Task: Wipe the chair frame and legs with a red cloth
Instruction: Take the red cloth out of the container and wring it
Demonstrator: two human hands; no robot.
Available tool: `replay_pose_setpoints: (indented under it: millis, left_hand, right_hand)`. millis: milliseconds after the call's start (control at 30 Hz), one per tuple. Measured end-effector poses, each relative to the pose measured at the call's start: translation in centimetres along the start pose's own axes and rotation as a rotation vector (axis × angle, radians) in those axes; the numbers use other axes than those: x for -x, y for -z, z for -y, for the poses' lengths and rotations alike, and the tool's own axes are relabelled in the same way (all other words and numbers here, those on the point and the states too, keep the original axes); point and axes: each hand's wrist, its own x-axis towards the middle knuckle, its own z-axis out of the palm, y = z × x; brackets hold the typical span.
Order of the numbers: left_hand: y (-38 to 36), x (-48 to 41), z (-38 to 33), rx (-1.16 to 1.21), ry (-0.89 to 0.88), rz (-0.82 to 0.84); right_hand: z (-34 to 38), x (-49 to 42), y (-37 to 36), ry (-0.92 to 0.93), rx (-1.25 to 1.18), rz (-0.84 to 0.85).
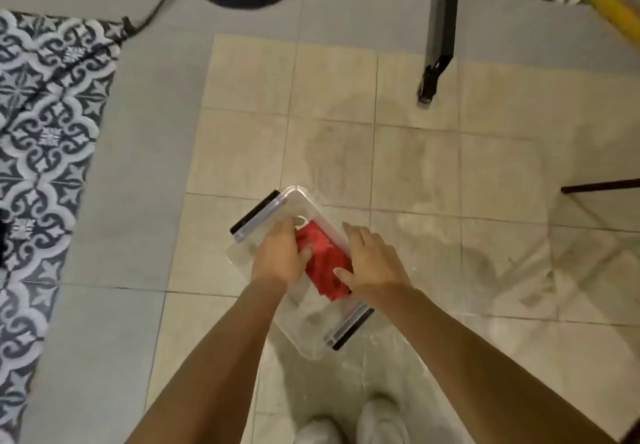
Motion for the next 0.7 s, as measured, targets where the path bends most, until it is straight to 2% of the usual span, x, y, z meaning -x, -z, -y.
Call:
replay_pose_setpoints:
  millis: [167,400,533,700]
  left_hand:
    - [-3.3,-3.0,1.1,-0.127,0.062,0.125]
    - [-5.7,-4.4,2.4,-0.285,0.115,0.129]
    - [-5.5,-4.5,2.2,-0.237,0.136,0.099]
    - [-4.9,-4.3,2.4,-0.187,0.042,0.076]
  right_hand:
    - [-1.4,-1.9,-2.3,-0.027,-0.089,0.016]
    - [-1.7,-2.8,-3.2,-0.009,-0.182,-0.009]
    - [-1.7,-3.1,-3.1,0.001,-0.162,-0.019]
    - [-1.6,-3.2,-3.2,0.005,-0.156,-0.030]
